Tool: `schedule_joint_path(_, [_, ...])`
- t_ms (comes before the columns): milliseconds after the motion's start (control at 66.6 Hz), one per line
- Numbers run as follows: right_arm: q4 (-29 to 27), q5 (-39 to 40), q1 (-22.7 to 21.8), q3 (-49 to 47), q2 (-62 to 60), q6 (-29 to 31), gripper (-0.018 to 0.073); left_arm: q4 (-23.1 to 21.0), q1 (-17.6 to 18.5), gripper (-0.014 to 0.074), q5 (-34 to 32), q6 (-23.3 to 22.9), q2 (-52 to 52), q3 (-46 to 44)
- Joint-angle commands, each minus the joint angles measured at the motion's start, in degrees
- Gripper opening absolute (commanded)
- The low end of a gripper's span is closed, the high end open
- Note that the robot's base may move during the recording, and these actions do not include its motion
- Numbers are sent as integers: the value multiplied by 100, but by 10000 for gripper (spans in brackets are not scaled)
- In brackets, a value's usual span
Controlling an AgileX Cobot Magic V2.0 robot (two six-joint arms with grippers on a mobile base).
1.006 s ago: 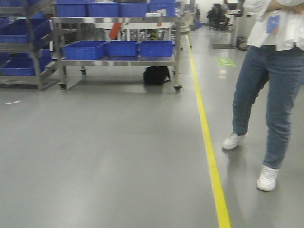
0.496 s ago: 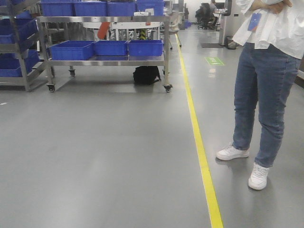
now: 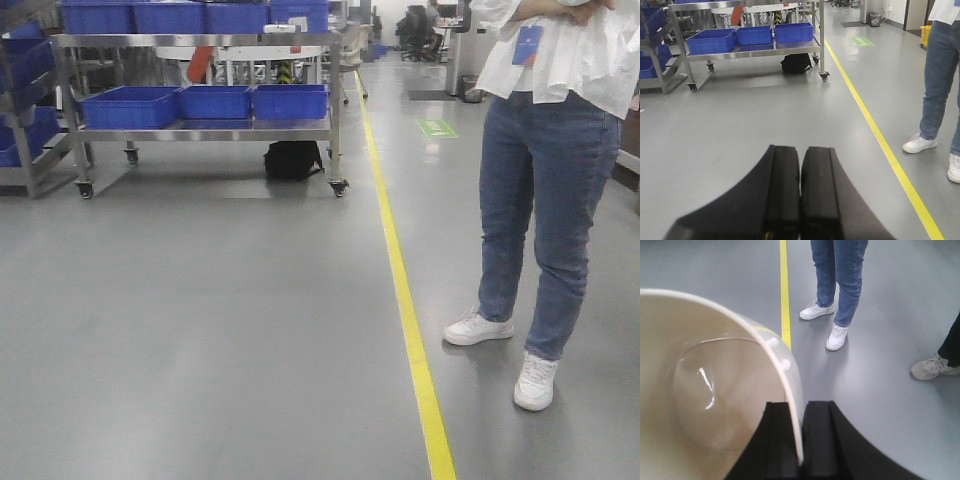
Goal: Move white bin to right shelf second layer
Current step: 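Drive the base away from the table holding the bin in the right gripper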
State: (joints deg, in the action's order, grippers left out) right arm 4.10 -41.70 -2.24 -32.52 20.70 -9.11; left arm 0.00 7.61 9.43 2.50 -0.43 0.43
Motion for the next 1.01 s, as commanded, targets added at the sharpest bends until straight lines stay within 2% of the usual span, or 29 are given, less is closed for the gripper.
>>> schedule_joint_path(0, [35,546,-30,-182,26,-32,49,0,29,85,-499,-30,-79,211])
schedule_joint_path(991, [35,546,-30,-182,26,-32,49,0,29,85,-499,-30,-79,211])
